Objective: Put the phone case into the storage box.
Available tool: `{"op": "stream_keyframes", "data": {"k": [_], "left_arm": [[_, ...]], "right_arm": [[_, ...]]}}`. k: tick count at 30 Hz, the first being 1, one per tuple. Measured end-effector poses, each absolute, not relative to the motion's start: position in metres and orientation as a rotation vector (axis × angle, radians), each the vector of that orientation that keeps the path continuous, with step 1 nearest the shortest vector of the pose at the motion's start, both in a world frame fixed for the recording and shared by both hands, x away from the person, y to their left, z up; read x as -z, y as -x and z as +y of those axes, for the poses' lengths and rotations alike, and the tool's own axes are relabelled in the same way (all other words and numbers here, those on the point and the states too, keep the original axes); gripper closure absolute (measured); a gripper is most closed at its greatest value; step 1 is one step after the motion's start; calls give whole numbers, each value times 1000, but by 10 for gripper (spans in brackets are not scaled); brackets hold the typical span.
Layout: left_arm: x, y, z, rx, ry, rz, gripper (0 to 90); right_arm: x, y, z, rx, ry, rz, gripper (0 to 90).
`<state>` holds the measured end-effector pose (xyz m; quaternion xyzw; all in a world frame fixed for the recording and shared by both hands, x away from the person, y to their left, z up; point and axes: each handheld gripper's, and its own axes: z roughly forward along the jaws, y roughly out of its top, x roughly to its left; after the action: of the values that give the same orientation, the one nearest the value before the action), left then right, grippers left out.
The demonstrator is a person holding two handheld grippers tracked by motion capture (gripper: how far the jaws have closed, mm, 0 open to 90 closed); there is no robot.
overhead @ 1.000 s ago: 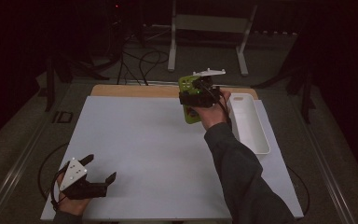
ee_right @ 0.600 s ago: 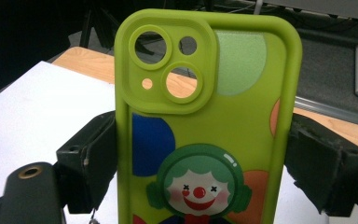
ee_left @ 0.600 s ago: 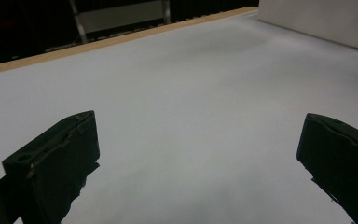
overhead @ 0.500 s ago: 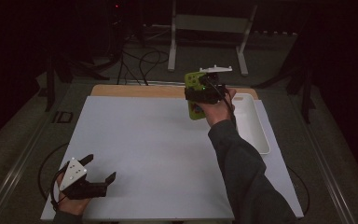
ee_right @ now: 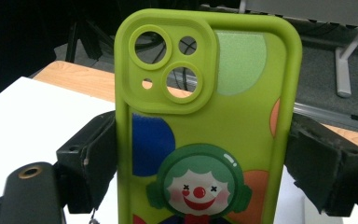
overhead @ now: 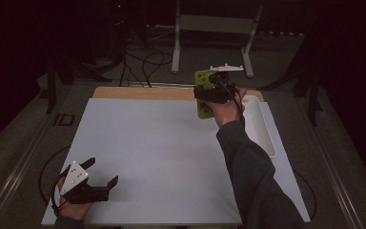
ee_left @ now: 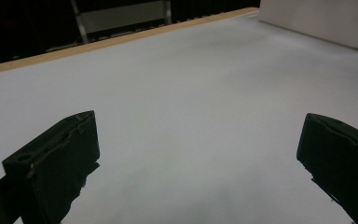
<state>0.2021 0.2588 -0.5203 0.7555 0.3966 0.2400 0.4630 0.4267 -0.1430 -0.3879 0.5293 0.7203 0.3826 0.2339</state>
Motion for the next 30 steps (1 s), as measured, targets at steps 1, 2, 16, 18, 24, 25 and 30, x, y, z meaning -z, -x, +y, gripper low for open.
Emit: {"op": "stream_keyframes", "data": {"k": [1,2,16,18,24,25,30], "left_arm": [[520,-202,259,-590,-1857,975,0],[520,-202,259,-590,-1857,975,0],[520,-202,259,-591,-1861,974,0],[520,-202,258,-591,-1861,974,0],[520,-202,258,-591,-1862,974,0],[520,-202,258,-590,-1861,974,0],[520,-202,258,-590,-1863,974,0]], "right_arm": [[388,-427,-144,-1052,-1455,1974,157],[388,-427,-144,-1051,-1455,1972,157],[386,-429,-151,-1062,-1457,1946,157],[386,-429,-152,-1065,-1460,1942,157],[386,-431,-156,-1067,-1462,1927,157],[386,-431,-157,-1064,-1464,1925,157],[387,-432,-160,-1057,-1466,1915,157]]}}
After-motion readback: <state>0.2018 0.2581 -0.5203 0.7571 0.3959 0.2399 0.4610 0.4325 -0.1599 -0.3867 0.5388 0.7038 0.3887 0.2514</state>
